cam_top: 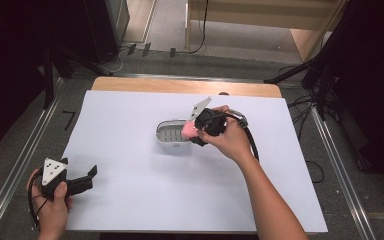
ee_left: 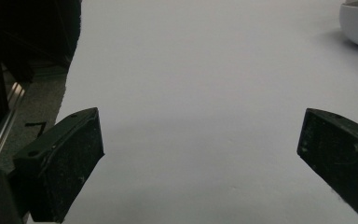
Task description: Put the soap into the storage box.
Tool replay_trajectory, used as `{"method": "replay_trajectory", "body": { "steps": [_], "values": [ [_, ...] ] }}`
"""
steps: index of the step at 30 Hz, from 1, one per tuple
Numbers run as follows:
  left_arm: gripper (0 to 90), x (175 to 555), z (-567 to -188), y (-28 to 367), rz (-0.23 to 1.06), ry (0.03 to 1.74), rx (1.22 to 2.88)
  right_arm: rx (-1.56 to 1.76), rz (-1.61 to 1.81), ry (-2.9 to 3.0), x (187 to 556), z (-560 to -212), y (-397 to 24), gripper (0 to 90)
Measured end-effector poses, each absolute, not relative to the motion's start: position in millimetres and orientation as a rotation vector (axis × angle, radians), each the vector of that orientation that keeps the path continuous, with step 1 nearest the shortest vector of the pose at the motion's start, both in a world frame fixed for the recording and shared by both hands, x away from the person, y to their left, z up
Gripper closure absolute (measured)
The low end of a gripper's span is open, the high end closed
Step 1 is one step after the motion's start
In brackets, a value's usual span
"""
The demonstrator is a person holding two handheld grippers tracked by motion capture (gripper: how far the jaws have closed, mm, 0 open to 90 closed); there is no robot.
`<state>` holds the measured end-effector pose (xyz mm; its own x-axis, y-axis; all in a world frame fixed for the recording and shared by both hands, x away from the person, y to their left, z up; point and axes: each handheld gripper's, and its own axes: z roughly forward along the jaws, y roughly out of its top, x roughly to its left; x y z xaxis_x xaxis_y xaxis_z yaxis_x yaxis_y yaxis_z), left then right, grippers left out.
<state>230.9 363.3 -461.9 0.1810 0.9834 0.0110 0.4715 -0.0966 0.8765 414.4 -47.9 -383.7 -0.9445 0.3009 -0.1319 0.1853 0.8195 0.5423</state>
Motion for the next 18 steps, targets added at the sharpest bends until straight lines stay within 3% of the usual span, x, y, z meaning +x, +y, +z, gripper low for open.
{"method": "replay_trajectory", "body": {
  "steps": [18],
  "values": [
    [0.5,230.3,-461.7,363.9,0.843,1.398,1.681,0.280,0.820,2.795,426.9,-384.5,-21.6,38.7]
  ]
}}
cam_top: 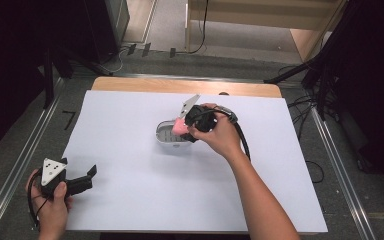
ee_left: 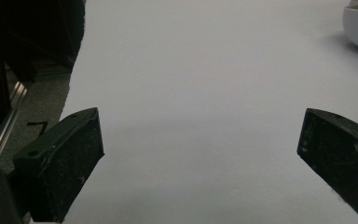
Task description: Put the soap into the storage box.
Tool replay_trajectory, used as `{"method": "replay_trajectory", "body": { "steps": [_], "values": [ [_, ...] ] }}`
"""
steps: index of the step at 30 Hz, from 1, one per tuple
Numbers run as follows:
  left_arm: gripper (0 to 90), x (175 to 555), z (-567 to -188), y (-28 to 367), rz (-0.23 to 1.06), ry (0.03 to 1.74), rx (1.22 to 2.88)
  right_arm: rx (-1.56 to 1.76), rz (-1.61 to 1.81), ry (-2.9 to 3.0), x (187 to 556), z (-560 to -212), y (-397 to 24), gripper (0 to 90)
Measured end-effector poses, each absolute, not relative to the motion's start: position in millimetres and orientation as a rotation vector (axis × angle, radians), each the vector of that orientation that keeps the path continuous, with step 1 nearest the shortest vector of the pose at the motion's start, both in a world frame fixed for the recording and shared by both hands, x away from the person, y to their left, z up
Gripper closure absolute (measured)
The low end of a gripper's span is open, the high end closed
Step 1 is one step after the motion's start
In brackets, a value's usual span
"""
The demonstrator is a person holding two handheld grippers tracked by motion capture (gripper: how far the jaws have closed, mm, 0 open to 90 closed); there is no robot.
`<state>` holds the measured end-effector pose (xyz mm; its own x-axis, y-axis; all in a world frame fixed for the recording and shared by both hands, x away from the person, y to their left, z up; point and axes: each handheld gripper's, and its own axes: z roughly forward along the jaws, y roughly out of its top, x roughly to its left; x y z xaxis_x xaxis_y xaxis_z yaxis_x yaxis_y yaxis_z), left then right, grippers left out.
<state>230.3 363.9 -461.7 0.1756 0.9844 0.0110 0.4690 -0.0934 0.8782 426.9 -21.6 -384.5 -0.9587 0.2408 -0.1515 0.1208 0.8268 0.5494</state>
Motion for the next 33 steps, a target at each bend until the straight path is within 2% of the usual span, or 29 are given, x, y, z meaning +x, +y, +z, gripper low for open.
{"method": "replay_trajectory", "body": {
  "steps": [33],
  "values": [
    [0.5,230.1,-461.8,364.2,0.839,1.396,1.676,0.122,0.824,2.868,443.3,-397.8,0.7,38.6]
  ]
}}
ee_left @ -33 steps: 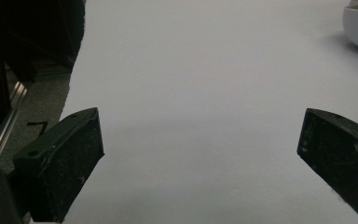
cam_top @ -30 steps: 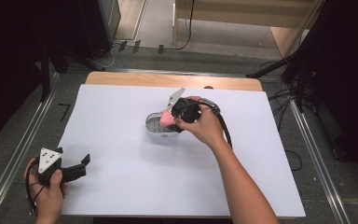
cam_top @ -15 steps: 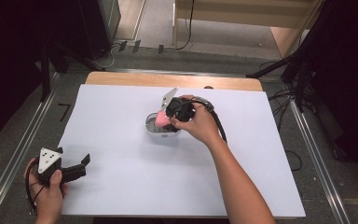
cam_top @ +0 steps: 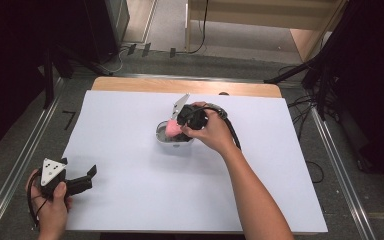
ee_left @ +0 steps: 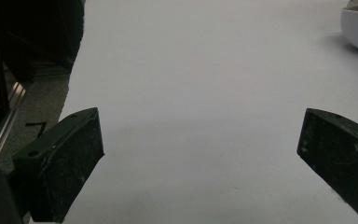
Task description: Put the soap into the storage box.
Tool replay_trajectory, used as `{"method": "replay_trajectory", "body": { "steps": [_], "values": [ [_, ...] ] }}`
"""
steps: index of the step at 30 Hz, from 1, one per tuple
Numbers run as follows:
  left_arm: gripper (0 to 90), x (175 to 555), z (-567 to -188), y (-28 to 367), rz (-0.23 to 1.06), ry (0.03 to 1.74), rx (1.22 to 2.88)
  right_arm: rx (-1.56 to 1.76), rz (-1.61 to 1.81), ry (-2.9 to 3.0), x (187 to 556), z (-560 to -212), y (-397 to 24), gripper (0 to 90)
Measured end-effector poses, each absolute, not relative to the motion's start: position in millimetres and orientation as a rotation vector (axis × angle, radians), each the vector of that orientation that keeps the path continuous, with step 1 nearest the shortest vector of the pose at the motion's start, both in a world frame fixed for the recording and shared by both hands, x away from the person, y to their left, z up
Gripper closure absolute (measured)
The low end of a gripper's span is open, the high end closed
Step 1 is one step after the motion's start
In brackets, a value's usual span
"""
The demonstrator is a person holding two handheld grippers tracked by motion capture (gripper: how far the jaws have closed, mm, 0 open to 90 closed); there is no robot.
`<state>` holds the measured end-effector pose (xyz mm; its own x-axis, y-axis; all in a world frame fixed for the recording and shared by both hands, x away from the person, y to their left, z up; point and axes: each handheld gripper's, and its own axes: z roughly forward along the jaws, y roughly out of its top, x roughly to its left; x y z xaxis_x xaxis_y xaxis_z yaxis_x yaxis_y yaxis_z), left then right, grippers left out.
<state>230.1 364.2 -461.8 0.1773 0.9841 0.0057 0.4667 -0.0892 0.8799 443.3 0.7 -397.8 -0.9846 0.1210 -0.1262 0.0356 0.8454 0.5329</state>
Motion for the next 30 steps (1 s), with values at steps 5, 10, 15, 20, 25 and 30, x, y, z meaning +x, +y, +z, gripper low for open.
{"method": "replay_trajectory", "body": {
  "steps": [5,10,15,20,25,30],
  "values": [
    [0.5,230.1,-461.8,364.4,0.837,1.395,1.677,0.105,0.829,2.880,445.3,-399.4,0.8,38.7],
    [0.5,230.2,-461.8,364.5,0.834,1.395,1.677,0.107,0.835,2.888,446.4,-399.1,2.6,38.6],
    [0.5,230.1,-461.7,364.7,0.835,1.394,1.677,0.096,0.827,2.892,446.7,-400.0,5.2,38.6],
    [0.5,230.1,-461.7,364.8,0.835,1.393,1.676,0.137,0.903,2.896,446.6,-397.3,4.3,37.5],
    [0.5,230.1,-461.9,364.4,0.836,1.393,1.675,0.175,0.922,2.871,445.4,-389.3,-0.6,36.7],
    [0.5,230.1,-461.9,363.9,0.839,1.396,1.675,0.235,0.938,2.837,443.5,-387.2,-11.2,32.3]
  ]
}}
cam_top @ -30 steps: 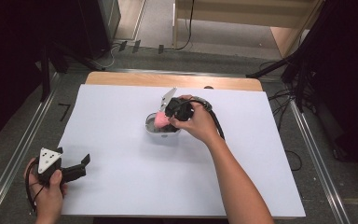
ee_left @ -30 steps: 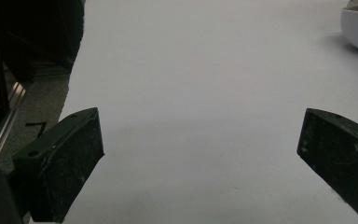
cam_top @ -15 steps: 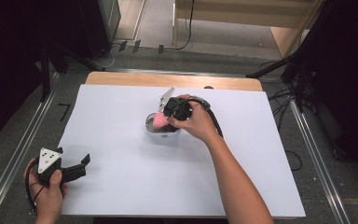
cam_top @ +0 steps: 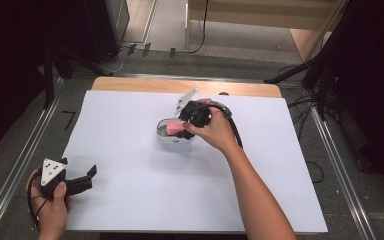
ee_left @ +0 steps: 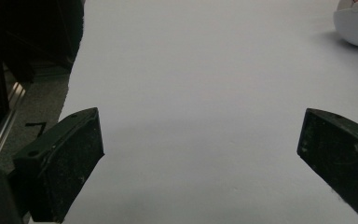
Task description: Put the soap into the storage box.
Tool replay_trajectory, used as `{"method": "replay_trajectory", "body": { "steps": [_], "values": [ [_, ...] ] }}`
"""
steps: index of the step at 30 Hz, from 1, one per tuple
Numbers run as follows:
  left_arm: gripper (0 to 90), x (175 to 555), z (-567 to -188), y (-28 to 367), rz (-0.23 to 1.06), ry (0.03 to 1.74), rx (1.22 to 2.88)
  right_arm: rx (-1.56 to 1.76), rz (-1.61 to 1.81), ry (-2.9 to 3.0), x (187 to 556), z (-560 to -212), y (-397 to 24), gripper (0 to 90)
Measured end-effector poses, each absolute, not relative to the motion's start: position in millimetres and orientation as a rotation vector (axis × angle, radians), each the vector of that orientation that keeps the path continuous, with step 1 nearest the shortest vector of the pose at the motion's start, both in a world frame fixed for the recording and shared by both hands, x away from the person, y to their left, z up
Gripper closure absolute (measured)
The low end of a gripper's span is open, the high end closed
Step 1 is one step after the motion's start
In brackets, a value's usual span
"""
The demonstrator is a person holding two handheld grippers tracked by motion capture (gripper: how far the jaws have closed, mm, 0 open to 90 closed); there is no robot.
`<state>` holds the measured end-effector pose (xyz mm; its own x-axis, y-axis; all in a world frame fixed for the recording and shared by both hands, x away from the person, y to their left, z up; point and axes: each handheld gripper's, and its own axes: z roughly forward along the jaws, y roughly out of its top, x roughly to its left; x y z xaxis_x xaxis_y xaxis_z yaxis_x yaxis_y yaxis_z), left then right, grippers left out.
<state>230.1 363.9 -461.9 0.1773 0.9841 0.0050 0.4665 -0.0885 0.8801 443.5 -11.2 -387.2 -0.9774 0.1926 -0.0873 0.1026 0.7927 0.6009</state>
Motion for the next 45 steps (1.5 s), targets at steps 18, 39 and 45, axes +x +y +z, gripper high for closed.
{"method": "replay_trajectory", "body": {
  "steps": [18,39,45],
  "values": [
    [0.5,230.1,-462.0,363.4,0.844,1.395,1.681,0.517,1.011,2.735,425.8,-392.8,-53.6,11.7],
    [0.5,230.4,-462.0,363.5,0.845,1.398,1.679,0.757,1.051,2.631,398.2,-411.5,-109.1,0.0],
    [0.5,230.3,-462.0,363.5,0.847,1.400,1.678,0.798,1.050,2.615,391.0,-418.8,-124.7,0.0]
  ]
}}
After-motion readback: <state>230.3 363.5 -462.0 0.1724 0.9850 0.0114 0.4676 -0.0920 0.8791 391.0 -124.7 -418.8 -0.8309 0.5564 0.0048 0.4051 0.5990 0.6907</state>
